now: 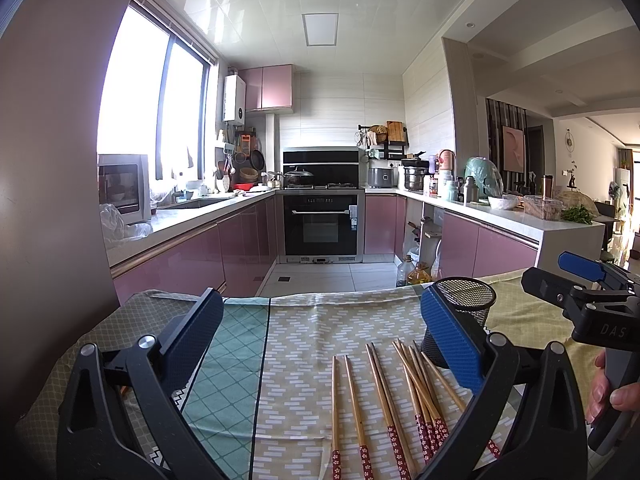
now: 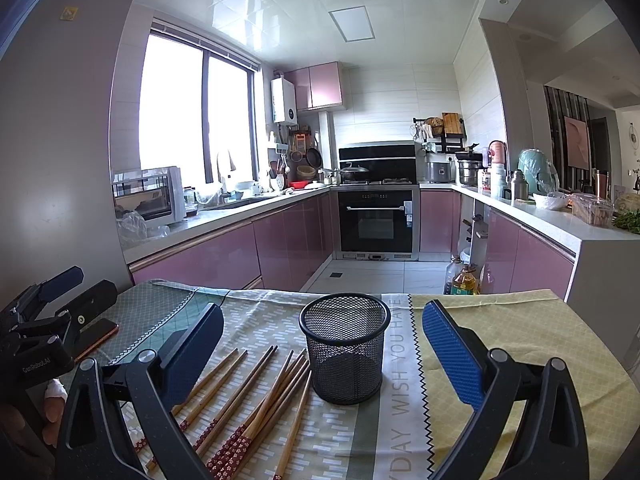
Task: Organize utensils
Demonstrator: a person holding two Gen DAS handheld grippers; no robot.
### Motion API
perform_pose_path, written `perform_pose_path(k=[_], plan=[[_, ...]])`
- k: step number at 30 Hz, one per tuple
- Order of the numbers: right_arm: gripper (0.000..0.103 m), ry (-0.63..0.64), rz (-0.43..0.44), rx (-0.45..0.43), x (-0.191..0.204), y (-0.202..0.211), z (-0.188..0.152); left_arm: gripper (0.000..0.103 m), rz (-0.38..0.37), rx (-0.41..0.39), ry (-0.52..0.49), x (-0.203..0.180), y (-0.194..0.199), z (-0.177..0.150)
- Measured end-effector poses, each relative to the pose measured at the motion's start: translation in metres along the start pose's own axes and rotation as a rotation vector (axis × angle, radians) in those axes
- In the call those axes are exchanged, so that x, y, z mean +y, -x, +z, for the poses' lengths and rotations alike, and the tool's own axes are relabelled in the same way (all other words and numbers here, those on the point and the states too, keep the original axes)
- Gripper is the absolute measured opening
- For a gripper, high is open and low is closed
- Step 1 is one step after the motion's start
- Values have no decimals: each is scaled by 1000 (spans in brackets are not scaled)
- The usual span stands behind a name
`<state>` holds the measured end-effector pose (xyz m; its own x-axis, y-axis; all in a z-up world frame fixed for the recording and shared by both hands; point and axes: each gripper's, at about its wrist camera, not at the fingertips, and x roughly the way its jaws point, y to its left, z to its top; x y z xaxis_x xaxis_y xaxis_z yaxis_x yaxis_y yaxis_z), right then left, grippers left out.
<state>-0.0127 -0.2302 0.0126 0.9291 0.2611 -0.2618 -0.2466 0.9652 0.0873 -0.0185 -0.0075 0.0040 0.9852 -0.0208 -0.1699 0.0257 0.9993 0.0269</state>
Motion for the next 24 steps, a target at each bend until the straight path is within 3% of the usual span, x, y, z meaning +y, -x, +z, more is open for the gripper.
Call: perform_pose_path(k=[16,20,24], plan=[[96,-1,6,8,0,-1,1,97,-8,24,-4,-2,-5,-6],[96,10,31,51,1,-6,0,97,-23,85,-14,2,-16,-9],[96,19,84,131,2,-17,-8,97,-17,198,-58,3,-39,-21]])
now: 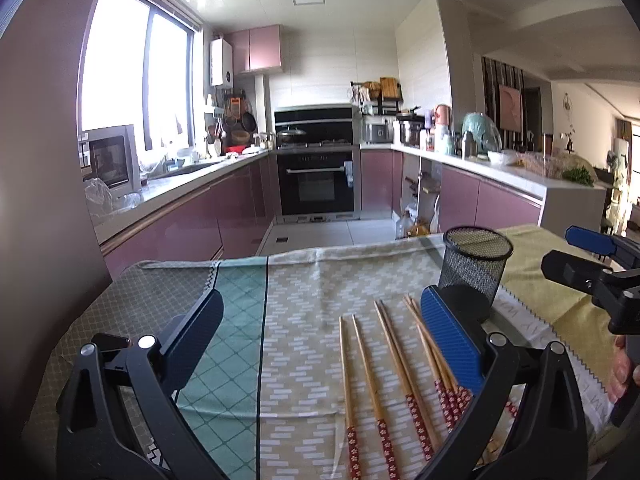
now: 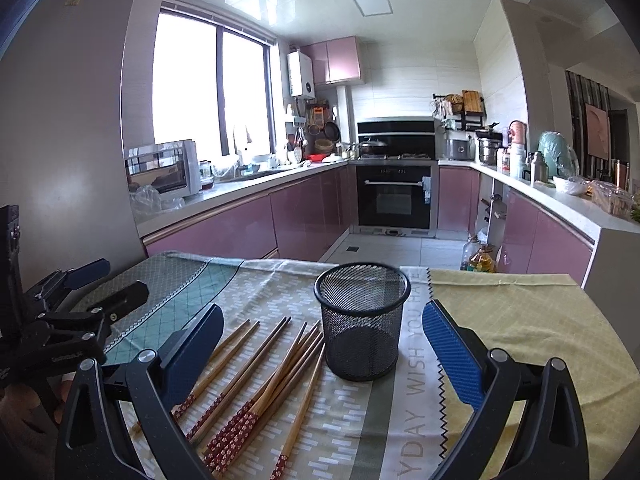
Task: Organize utensils
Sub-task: 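Lower the left tool onto one wooden chopstick and close it while the right tool grasps another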
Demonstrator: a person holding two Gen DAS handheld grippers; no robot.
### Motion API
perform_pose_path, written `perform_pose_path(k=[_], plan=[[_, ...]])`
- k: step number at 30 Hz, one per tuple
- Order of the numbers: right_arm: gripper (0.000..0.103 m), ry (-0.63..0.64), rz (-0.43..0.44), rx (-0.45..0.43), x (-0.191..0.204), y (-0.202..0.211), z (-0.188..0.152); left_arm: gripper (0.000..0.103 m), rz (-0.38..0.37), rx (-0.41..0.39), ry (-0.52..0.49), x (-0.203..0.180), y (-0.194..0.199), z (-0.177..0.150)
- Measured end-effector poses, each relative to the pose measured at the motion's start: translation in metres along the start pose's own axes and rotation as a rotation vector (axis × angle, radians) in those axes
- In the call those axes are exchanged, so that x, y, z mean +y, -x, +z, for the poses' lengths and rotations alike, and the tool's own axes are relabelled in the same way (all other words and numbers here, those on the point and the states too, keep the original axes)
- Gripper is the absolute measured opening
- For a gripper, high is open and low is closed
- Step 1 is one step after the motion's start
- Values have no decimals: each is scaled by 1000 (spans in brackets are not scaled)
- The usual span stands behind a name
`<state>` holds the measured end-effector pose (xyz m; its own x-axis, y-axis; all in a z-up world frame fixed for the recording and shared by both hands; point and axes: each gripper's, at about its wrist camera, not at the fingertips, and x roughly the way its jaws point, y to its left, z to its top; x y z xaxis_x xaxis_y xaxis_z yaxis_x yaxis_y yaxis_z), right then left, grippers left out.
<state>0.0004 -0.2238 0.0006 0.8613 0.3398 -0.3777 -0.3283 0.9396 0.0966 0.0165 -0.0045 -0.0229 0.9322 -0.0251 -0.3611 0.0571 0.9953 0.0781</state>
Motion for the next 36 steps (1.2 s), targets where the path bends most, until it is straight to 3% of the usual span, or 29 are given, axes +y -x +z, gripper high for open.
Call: perform_pose_path(k=[6,13,17,22,26,29,31,36], plan=[[82,41,11,197,5,-35,-19,94,-24,166,-40,1,-35,-21],[68,34,10,412,5,-76,-44,74,-36,332,-52,5,-72,-38],[60,44,13,464,8,-86,-49,66,-60,423,-78,3,-89,-47],[40,43,37,515,11,-98,-53,56,-94,470,-108,-3,-101,-53],[36,42,45,523,9,-104,-51,45,-134,497,-94,-7,-108,-52],[26,18,56,530,4,-107,-49,35,-156,511,-71,-5,-115,-50],[12,-1,77,537,1,-108,-48,26,-171,517,-59,-6,-119,-48],[8,-63,121,544,-8,-108,-49,14,-197,524,-15,-6,-122,-47]])
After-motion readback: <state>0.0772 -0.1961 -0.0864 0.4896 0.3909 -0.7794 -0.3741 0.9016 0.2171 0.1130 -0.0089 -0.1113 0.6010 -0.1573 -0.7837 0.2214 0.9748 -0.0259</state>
